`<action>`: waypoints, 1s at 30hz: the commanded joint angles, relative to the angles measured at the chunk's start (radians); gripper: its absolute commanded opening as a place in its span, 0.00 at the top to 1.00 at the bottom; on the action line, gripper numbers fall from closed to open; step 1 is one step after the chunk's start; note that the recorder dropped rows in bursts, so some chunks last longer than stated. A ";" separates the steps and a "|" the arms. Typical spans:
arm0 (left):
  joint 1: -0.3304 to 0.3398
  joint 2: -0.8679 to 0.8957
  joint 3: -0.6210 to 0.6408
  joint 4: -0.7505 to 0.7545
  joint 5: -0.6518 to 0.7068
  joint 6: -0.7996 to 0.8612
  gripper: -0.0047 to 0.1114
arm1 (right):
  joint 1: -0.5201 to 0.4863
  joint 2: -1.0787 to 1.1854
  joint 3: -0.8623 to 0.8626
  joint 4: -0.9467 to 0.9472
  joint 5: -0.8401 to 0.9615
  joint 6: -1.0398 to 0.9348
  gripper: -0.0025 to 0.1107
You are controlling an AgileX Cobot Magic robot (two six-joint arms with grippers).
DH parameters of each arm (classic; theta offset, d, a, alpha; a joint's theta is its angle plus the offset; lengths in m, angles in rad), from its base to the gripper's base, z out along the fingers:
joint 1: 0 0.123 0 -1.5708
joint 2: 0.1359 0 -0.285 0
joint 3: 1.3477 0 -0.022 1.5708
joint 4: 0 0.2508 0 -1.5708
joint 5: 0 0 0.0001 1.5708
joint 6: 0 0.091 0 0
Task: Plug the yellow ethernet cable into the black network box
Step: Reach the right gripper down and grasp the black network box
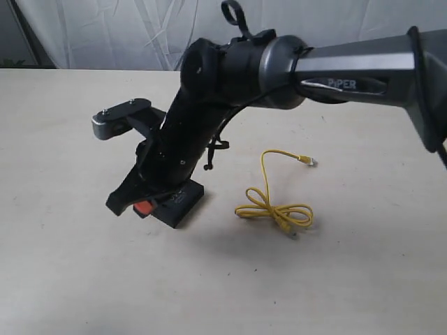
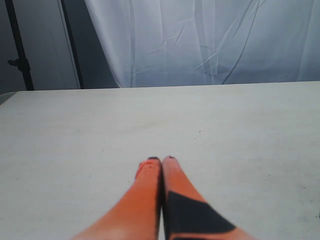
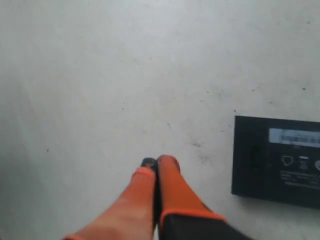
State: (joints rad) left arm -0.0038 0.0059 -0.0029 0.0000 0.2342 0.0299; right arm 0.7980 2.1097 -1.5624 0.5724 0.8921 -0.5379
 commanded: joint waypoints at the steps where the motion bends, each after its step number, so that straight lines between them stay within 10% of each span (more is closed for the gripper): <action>1: 0.002 -0.006 0.003 -0.006 -0.003 -0.003 0.96 | 0.013 0.038 -0.010 -0.001 -0.012 -0.009 0.98; 30: 0.002 -0.006 0.003 -0.006 -0.003 -0.003 0.96 | -0.115 0.097 -0.020 -0.410 -0.214 0.411 0.98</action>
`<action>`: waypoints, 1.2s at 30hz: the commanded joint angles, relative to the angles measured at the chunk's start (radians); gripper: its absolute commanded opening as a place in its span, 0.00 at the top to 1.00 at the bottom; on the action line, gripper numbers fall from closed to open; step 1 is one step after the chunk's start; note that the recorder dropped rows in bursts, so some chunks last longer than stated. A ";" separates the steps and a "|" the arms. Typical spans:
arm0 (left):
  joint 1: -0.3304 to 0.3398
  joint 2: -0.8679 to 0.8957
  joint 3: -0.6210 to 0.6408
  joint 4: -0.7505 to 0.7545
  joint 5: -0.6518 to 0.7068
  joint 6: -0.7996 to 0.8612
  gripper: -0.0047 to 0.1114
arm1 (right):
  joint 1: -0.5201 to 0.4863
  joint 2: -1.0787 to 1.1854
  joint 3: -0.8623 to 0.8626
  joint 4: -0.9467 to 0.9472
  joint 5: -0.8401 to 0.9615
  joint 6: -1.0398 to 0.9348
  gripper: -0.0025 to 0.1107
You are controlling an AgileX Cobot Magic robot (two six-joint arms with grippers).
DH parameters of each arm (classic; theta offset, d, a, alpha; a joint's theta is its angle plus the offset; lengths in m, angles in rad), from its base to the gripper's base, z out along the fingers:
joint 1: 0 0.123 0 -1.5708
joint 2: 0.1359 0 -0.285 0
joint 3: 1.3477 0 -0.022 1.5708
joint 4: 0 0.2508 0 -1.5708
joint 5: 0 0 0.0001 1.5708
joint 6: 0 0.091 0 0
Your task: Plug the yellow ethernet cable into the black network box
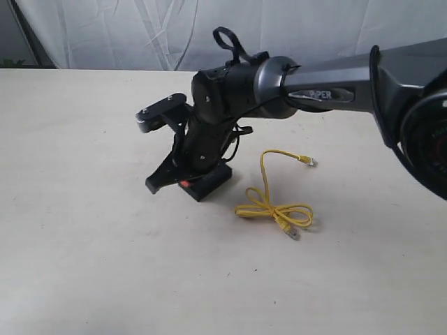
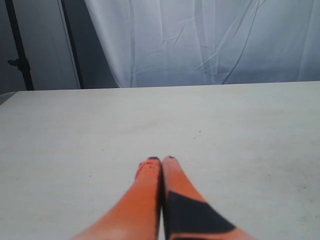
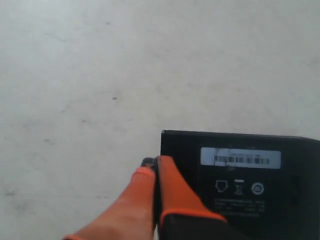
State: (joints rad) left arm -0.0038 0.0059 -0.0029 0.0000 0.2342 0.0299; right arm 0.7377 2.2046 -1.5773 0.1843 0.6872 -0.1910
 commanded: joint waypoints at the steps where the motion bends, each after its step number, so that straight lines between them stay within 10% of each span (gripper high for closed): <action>1: 0.002 -0.006 0.003 -0.006 -0.003 -0.003 0.96 | -0.071 0.003 -0.005 -0.020 -0.009 0.089 0.98; 23: 0.002 -0.006 0.003 -0.006 -0.003 -0.003 0.96 | -0.191 0.022 -0.005 -0.111 -0.126 0.114 0.98; 36: 0.002 -0.006 0.003 -0.006 -0.003 -0.003 0.96 | -0.191 0.030 -0.005 -0.358 0.102 0.241 0.98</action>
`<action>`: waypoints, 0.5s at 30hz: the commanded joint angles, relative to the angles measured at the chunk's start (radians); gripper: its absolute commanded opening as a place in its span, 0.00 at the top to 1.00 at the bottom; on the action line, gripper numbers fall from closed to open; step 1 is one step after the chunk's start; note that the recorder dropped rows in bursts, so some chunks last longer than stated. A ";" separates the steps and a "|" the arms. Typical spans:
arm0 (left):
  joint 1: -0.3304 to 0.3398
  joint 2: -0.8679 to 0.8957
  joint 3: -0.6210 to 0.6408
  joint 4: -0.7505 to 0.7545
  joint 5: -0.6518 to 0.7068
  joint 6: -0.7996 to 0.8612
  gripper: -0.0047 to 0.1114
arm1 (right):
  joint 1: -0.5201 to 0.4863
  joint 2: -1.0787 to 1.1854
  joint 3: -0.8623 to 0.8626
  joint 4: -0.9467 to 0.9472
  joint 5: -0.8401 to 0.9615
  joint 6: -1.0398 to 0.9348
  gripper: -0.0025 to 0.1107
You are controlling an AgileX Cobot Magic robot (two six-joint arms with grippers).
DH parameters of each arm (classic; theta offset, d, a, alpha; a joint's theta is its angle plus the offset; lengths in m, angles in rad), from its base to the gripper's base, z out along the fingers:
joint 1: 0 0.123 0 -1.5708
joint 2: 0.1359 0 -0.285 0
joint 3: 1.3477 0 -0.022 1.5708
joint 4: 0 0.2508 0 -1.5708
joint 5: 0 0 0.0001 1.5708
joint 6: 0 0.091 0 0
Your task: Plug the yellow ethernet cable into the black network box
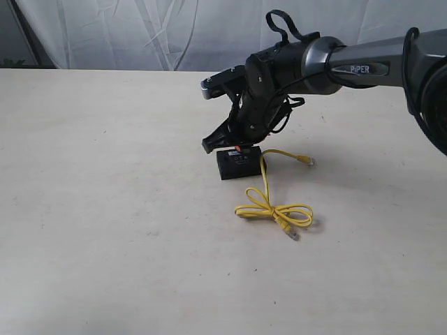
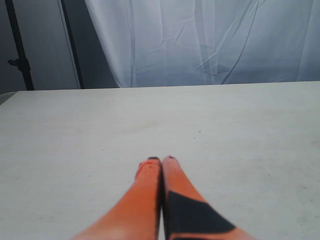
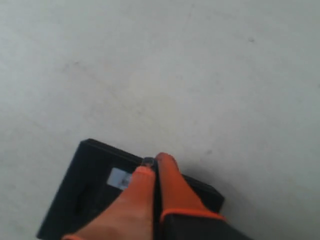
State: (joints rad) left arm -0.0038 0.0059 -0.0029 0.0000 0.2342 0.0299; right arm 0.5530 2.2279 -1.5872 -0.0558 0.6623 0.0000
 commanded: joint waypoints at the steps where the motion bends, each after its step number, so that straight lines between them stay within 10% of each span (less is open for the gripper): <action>1: 0.002 -0.006 0.003 -0.006 -0.003 -0.003 0.96 | -0.006 0.006 0.005 -0.147 0.152 0.058 0.98; 15: 0.002 -0.006 0.003 -0.006 -0.003 -0.003 0.96 | -0.006 -0.061 0.005 -0.238 0.258 0.089 0.98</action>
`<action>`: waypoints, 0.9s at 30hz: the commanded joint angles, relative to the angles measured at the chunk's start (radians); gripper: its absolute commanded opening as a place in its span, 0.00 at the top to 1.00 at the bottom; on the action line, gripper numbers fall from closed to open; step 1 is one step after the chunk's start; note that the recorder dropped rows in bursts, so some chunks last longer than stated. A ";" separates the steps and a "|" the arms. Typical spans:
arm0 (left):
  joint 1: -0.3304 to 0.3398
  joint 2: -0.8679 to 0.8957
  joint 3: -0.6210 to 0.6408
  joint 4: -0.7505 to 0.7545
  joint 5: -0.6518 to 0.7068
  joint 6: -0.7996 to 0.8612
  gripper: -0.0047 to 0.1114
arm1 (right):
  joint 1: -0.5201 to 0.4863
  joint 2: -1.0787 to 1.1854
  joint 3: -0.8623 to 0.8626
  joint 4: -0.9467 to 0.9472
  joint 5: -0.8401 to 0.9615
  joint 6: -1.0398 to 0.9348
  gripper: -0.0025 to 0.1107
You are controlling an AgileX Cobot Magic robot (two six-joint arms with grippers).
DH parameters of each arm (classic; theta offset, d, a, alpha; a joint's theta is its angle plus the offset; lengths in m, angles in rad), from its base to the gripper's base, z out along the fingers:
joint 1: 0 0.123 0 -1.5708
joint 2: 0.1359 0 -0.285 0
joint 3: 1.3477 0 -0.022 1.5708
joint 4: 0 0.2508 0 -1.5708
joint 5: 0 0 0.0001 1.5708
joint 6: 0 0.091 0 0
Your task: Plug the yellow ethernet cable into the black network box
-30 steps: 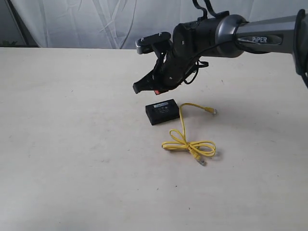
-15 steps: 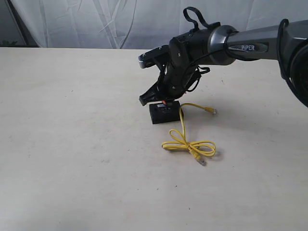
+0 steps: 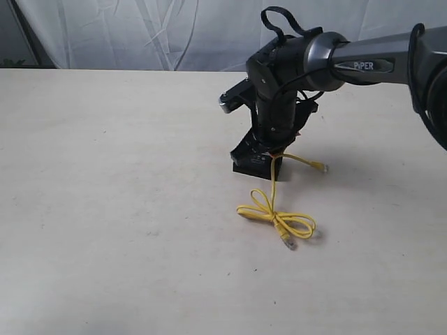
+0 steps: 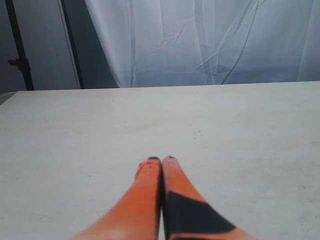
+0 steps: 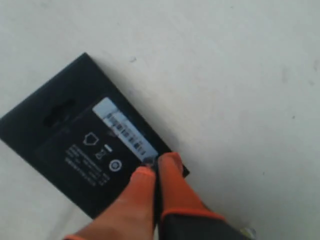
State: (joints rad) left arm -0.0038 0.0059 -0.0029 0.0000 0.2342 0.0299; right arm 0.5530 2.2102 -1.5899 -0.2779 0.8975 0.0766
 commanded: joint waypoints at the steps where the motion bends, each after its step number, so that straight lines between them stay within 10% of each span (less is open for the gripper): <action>1: 0.002 -0.006 0.003 -0.006 -0.003 -0.003 0.96 | -0.008 -0.058 0.008 -0.017 0.019 0.013 0.98; 18: 0.002 -0.006 0.003 -0.006 -0.003 -0.003 0.96 | -0.291 -0.183 0.064 0.395 0.083 -0.262 0.98; 27: 0.002 -0.006 0.003 -0.006 -0.003 -0.003 0.96 | -0.307 -0.183 0.261 0.400 -0.175 -0.270 0.98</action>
State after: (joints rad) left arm -0.0038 0.0059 -0.0029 0.0000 0.2342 0.0299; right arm 0.2493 2.0374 -1.3540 0.1021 0.7857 -0.1846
